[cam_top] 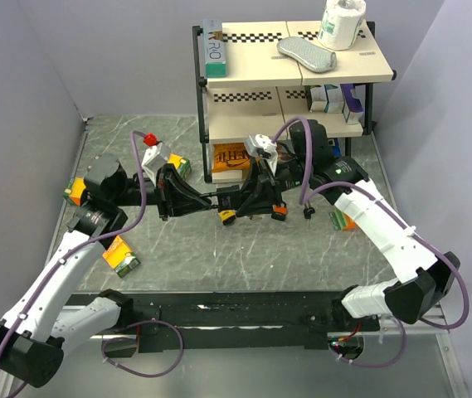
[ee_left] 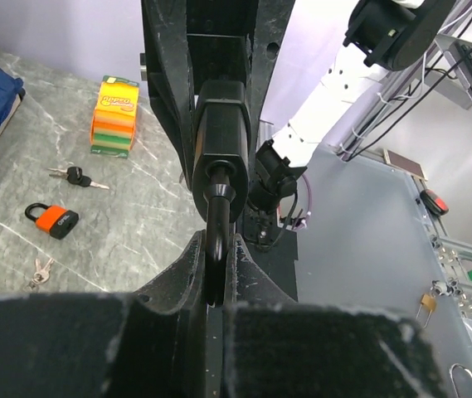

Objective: Lock with the key
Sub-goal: Lock the lock.

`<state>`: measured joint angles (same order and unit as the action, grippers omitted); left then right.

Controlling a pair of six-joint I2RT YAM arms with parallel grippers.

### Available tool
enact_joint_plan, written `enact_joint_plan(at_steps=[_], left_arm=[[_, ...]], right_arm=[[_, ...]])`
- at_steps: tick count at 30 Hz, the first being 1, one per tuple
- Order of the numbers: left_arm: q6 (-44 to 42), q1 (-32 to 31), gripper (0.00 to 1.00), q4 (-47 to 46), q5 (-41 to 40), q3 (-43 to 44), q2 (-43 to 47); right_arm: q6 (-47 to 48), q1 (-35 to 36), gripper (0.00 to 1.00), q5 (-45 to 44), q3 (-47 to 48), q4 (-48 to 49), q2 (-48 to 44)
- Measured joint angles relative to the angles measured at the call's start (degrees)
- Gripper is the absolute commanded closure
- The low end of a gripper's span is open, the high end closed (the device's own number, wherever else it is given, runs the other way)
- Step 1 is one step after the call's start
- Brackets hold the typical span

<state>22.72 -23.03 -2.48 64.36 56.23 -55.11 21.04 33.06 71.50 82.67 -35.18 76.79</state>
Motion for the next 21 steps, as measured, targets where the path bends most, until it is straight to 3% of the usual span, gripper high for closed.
enact_joint_plan(at_steps=[12,21], left_arm=[[0.5,-0.9,0.99,-3.7,-1.2,-2.0,1.0],[4.5,-1.0,0.99,-12.2,-0.8,-4.2,0.2]], right_arm=[[-7.5,1.1,0.97,5.3,1.8,2.1,3.8],[-10.4,1.2,1.00,10.1,5.6,1.8,7.4]])
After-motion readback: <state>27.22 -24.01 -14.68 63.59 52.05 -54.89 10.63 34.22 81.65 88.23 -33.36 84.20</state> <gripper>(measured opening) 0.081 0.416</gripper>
